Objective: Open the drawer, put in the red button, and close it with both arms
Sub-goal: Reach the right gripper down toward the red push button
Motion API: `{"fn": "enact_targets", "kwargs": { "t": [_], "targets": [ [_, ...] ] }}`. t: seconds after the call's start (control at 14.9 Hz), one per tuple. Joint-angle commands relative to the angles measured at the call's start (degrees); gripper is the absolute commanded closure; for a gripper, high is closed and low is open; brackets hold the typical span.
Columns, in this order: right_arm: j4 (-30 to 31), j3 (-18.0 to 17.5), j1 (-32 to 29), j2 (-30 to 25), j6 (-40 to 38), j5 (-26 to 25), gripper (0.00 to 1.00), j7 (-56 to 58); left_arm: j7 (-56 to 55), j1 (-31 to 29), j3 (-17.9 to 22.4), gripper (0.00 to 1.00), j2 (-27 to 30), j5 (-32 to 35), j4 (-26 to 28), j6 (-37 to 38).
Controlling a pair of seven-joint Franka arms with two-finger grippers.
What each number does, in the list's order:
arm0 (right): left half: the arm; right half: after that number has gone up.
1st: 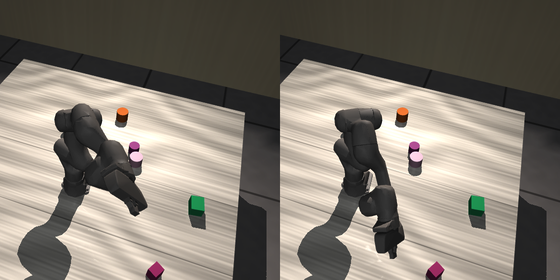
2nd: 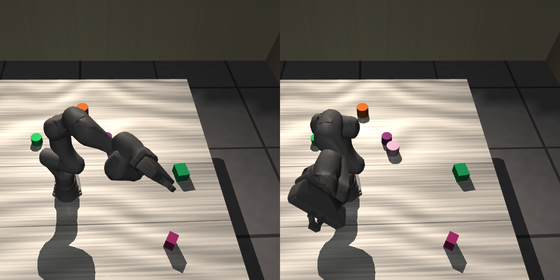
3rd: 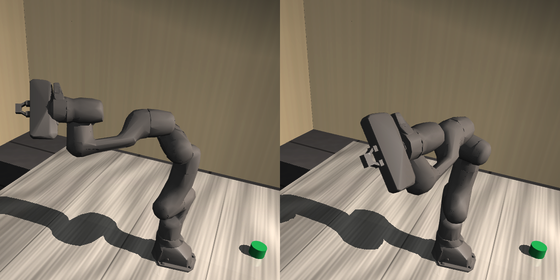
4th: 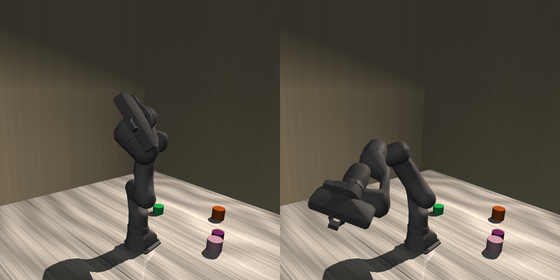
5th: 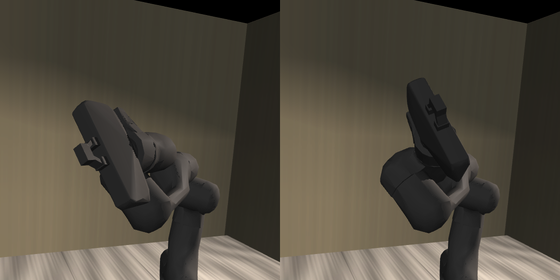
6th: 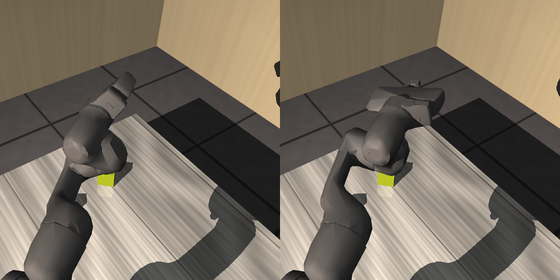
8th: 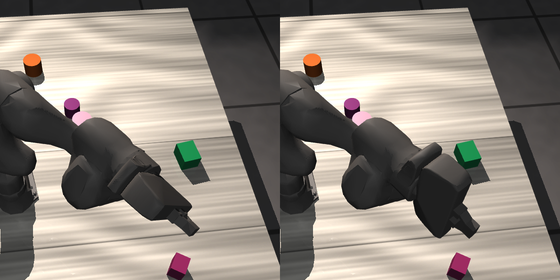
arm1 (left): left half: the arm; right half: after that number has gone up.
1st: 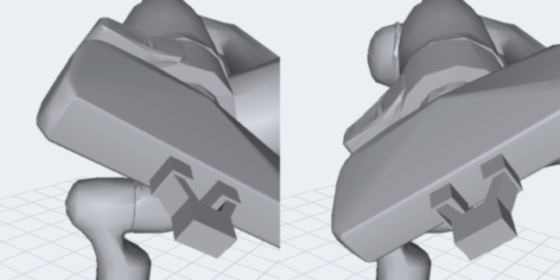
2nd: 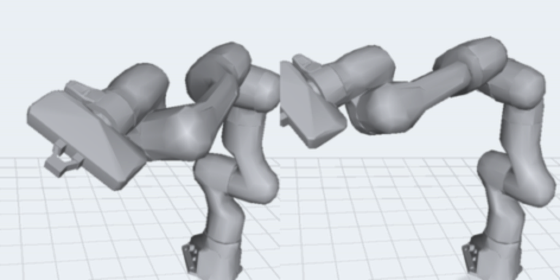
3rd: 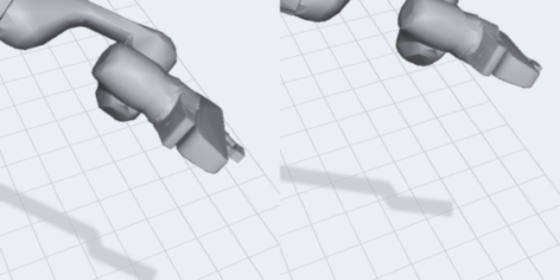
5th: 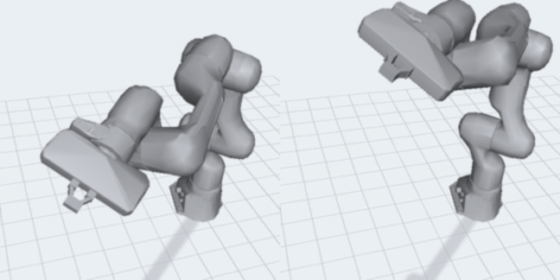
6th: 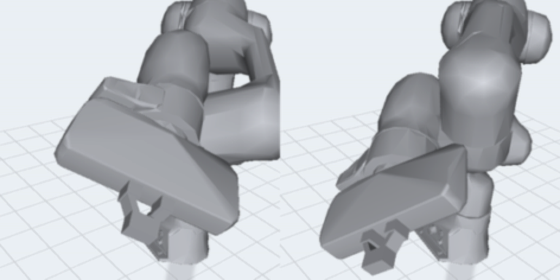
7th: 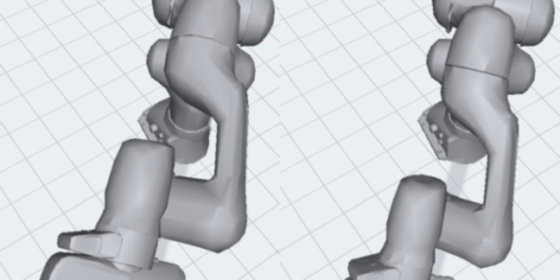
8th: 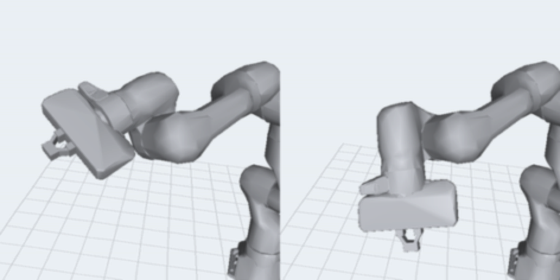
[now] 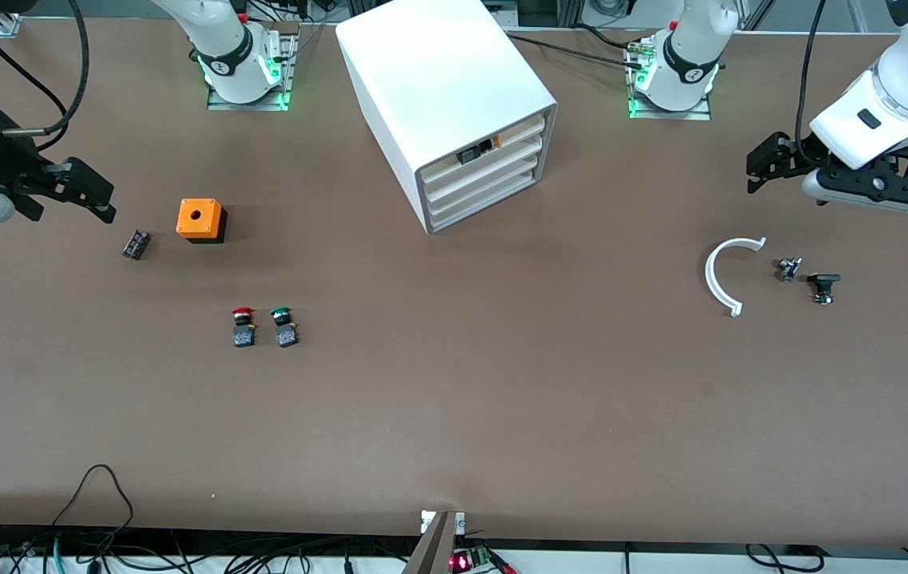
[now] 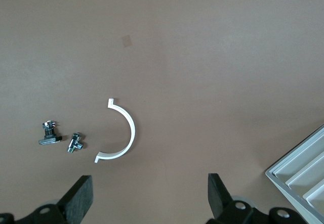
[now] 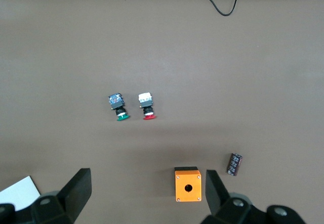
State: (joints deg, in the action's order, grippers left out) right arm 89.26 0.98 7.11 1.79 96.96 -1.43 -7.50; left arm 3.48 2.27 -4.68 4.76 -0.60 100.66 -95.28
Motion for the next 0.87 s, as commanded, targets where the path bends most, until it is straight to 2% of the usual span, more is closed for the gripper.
{"fn": "enact_targets", "kwargs": {
  "t": [0.0, 0.27, 0.4, 0.67, 0.8],
  "targets": [
    [-0.85, -0.10, -0.60, 0.50, -0.20, 1.59, 0.00, -0.39, -0.67, 0.45, -0.07, 0.00, -0.54, 1.30, -1.43, 1.14],
    [-2.07, -0.19, -0.43, 1.11, -1.43, 1.25, 0.00, 0.21, -0.76, 0.63, -0.15, 0.00, -0.54, 1.39, -1.43, 1.23],
    [-0.33, -0.28, -0.08, 2.25, -1.52, 0.90, 0.00, -0.40, -0.67, 0.54, -0.15, 0.00, -0.54, 1.30, -1.43, 1.23],
    [1.09, -0.37, -0.08, 9.17, 0.15, 1.08, 0.00, 0.20, -0.76, 0.54, -0.15, 0.00, -0.54, 1.30, -1.43, 1.32],
    [2.40, -0.63, 0.01, 12.17, 4.35, 1.25, 0.00, 0.56, -0.76, 0.54, 0.20, 0.00, -0.54, 1.21, -1.51, 1.67]
  ]
}}
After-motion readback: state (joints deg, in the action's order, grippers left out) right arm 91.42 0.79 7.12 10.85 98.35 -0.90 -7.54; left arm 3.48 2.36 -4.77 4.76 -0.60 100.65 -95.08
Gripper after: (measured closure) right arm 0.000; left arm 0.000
